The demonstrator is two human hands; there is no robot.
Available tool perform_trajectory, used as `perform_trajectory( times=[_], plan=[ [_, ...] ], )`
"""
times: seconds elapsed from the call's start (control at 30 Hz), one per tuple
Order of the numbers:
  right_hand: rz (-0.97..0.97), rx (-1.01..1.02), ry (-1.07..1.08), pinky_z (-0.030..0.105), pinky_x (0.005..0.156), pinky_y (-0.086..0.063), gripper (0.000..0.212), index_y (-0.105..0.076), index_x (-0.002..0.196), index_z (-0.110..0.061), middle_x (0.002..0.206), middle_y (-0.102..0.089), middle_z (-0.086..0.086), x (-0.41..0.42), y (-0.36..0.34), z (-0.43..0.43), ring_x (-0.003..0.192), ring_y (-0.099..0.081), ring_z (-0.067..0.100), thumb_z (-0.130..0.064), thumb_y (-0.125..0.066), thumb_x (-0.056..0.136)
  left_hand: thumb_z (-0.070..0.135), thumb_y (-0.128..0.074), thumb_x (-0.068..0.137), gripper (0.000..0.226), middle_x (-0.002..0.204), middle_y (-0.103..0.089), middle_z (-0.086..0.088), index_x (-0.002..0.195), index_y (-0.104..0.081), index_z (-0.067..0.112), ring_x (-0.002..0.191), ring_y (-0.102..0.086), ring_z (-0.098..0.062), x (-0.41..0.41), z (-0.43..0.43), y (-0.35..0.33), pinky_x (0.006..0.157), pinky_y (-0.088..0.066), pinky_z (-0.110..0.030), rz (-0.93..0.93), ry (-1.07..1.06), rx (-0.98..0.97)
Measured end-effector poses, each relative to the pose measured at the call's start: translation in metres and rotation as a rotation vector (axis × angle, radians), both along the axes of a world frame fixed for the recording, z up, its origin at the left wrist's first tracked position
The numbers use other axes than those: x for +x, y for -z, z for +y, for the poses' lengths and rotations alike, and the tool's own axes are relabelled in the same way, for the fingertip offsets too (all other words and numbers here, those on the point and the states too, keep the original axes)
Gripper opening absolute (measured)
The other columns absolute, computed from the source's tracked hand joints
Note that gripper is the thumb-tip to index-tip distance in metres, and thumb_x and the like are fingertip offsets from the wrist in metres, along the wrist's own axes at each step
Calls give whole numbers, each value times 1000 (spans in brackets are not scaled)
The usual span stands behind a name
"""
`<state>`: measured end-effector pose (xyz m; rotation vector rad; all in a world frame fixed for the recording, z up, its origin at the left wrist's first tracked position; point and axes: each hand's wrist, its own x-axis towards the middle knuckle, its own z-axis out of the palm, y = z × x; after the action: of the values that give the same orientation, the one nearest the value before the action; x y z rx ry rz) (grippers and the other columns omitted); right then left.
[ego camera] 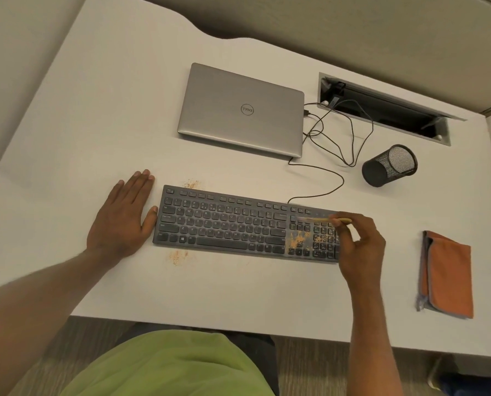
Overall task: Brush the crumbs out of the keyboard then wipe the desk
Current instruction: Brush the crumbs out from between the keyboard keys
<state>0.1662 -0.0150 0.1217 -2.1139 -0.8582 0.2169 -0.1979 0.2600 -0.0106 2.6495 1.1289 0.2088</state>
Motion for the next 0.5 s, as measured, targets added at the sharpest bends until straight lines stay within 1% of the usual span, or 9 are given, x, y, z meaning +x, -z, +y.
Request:
perform_trajectory(
  times=[0.1, 0.2, 0.27, 0.33, 0.4, 0.47, 0.5],
  plan=[
    [25, -9, -88, 31, 87, -52, 15, -78, 98, -16, 102, -74, -10, -10, 7, 10, 104, -66, 15, -3, -72, 95, 42, -30, 107, 70, 177, -22, -5, 170, -23, 10, 165, -15, -18, 0, 0, 0, 135, -12, -43, -4, 2, 5],
    [-17, -33, -31, 26, 87, -52, 15, -78, 97, -16, 100, -74, -8, -5, 15, 4, 102, -65, 11, -3, -71, 94, 42, -29, 108, 70, 177, -21, -4, 170, -23, 10, 165, -14, -17, 1, 0, 0, 135, -11, -41, -2, -1, 2],
    [-46, -48, 41, 28, 85, -52, 18, -78, 98, -18, 98, -74, -7, 4, 17, -7, 99, -64, 9, -1, -71, 94, 42, -30, 108, 70, 177, -20, -4, 170, -22, 10, 165, -13, -16, 0, 0, 0, 135, -9, -41, 0, -4, 3],
    [-94, -91, 112, 35, 84, -53, 21, -77, 99, -20, 97, -74, -4, 13, 18, -17, 95, -63, 9, -1, -71, 94, 41, -30, 108, 70, 177, -21, -4, 170, -22, 10, 165, -14, -17, 0, 0, -1, 135, -9, -40, -3, -2, 8],
    [-136, -122, 154, 37, 84, -52, 22, -76, 100, -24, 96, -74, -3, 19, 17, -21, 92, -61, 9, -3, -71, 95, 41, -30, 107, 70, 177, -22, -5, 170, -23, 10, 165, -15, -17, 0, 0, 0, 135, -10, -41, -5, -2, 10],
    [-146, -105, 171, 37, 84, -49, 18, -75, 99, -24, 95, -73, -7, 18, 14, -18, 92, -60, 7, -7, -70, 96, 42, -30, 107, 70, 177, -21, -4, 170, -22, 10, 165, -15, -17, 0, 0, 0, 135, -11, -41, -7, -3, 6],
    [-128, -74, 169, 35, 85, -48, 16, -74, 98, -24, 95, -72, -11, 15, 10, -13, 93, -60, 6, -9, -70, 97, 42, -30, 107, 70, 177, -21, -4, 170, -22, 10, 165, -15, -17, 0, 0, 1, 135, -11, -42, -8, -2, 6]
  ],
)
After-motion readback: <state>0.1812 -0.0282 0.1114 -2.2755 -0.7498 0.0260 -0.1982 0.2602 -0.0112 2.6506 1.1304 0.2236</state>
